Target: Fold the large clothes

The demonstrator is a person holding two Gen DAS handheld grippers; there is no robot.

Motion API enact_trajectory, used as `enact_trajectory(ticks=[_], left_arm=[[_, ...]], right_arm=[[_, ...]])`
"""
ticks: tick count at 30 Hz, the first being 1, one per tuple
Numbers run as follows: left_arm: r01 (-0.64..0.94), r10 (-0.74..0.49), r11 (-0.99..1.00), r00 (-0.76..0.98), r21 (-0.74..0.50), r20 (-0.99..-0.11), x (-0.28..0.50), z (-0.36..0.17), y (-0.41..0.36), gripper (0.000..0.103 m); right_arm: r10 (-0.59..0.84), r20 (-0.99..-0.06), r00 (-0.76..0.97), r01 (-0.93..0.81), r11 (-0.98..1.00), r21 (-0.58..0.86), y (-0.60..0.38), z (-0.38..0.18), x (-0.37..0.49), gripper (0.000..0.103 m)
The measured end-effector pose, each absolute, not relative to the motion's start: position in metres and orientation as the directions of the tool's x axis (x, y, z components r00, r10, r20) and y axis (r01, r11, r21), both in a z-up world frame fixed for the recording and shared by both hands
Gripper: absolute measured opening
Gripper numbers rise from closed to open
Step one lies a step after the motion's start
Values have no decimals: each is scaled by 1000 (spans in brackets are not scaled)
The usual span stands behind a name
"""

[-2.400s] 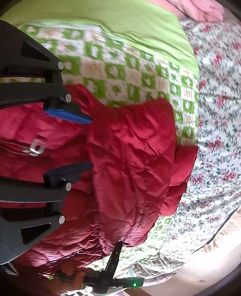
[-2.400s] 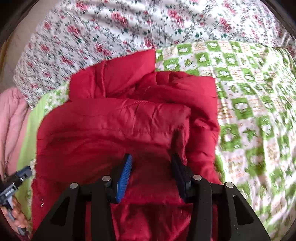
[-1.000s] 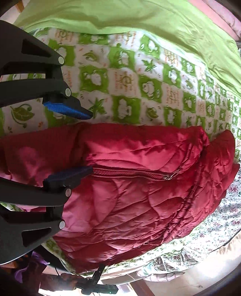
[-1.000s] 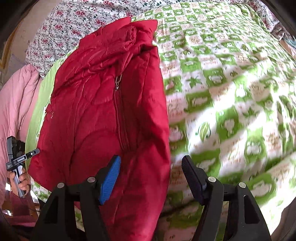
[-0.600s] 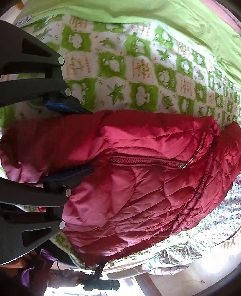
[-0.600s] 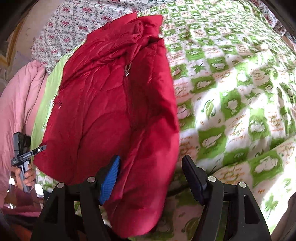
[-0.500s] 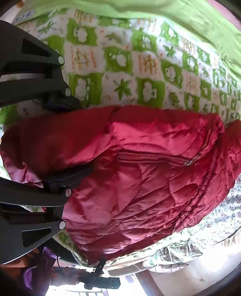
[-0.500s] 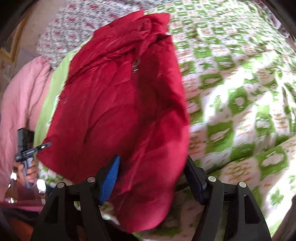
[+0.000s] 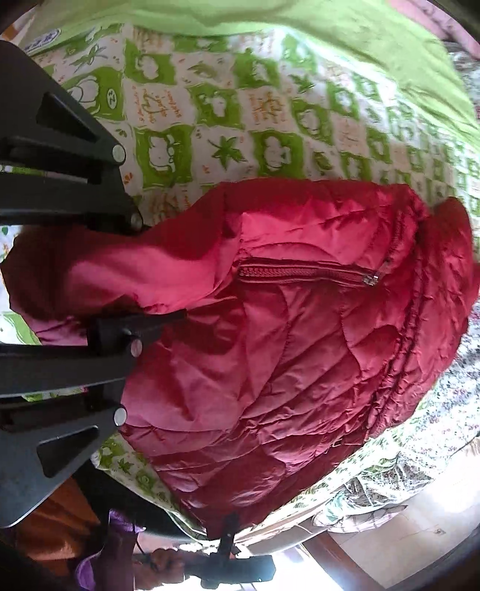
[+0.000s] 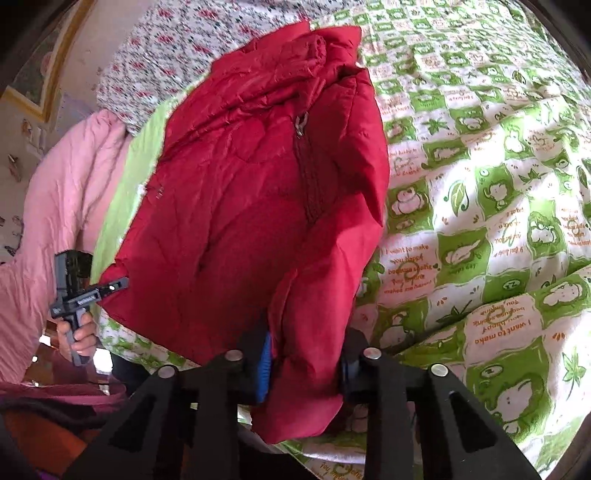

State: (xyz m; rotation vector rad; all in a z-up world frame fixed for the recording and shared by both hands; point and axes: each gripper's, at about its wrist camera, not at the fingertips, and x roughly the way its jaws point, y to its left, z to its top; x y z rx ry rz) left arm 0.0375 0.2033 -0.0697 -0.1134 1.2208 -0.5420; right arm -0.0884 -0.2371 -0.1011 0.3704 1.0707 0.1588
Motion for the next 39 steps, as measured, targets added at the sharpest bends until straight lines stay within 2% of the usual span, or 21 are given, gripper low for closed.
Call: enact_trajectory(ticks=[17,30,39], left_arm=[[320,-538,842,440,-435,-718,50,11,221,14],[305,-554,826,593,-474,-584,118,73,222,14],[269,-524,841,621,-470,-582,185,91,209,14]], right_arm=[[416,-656,629,-37,860,509,-243,-49,-86,21],[408,-467,784,-85,817,570,-272,10,-35,20],[363,-415,834,-70,817,573,-292,36,30,20]])
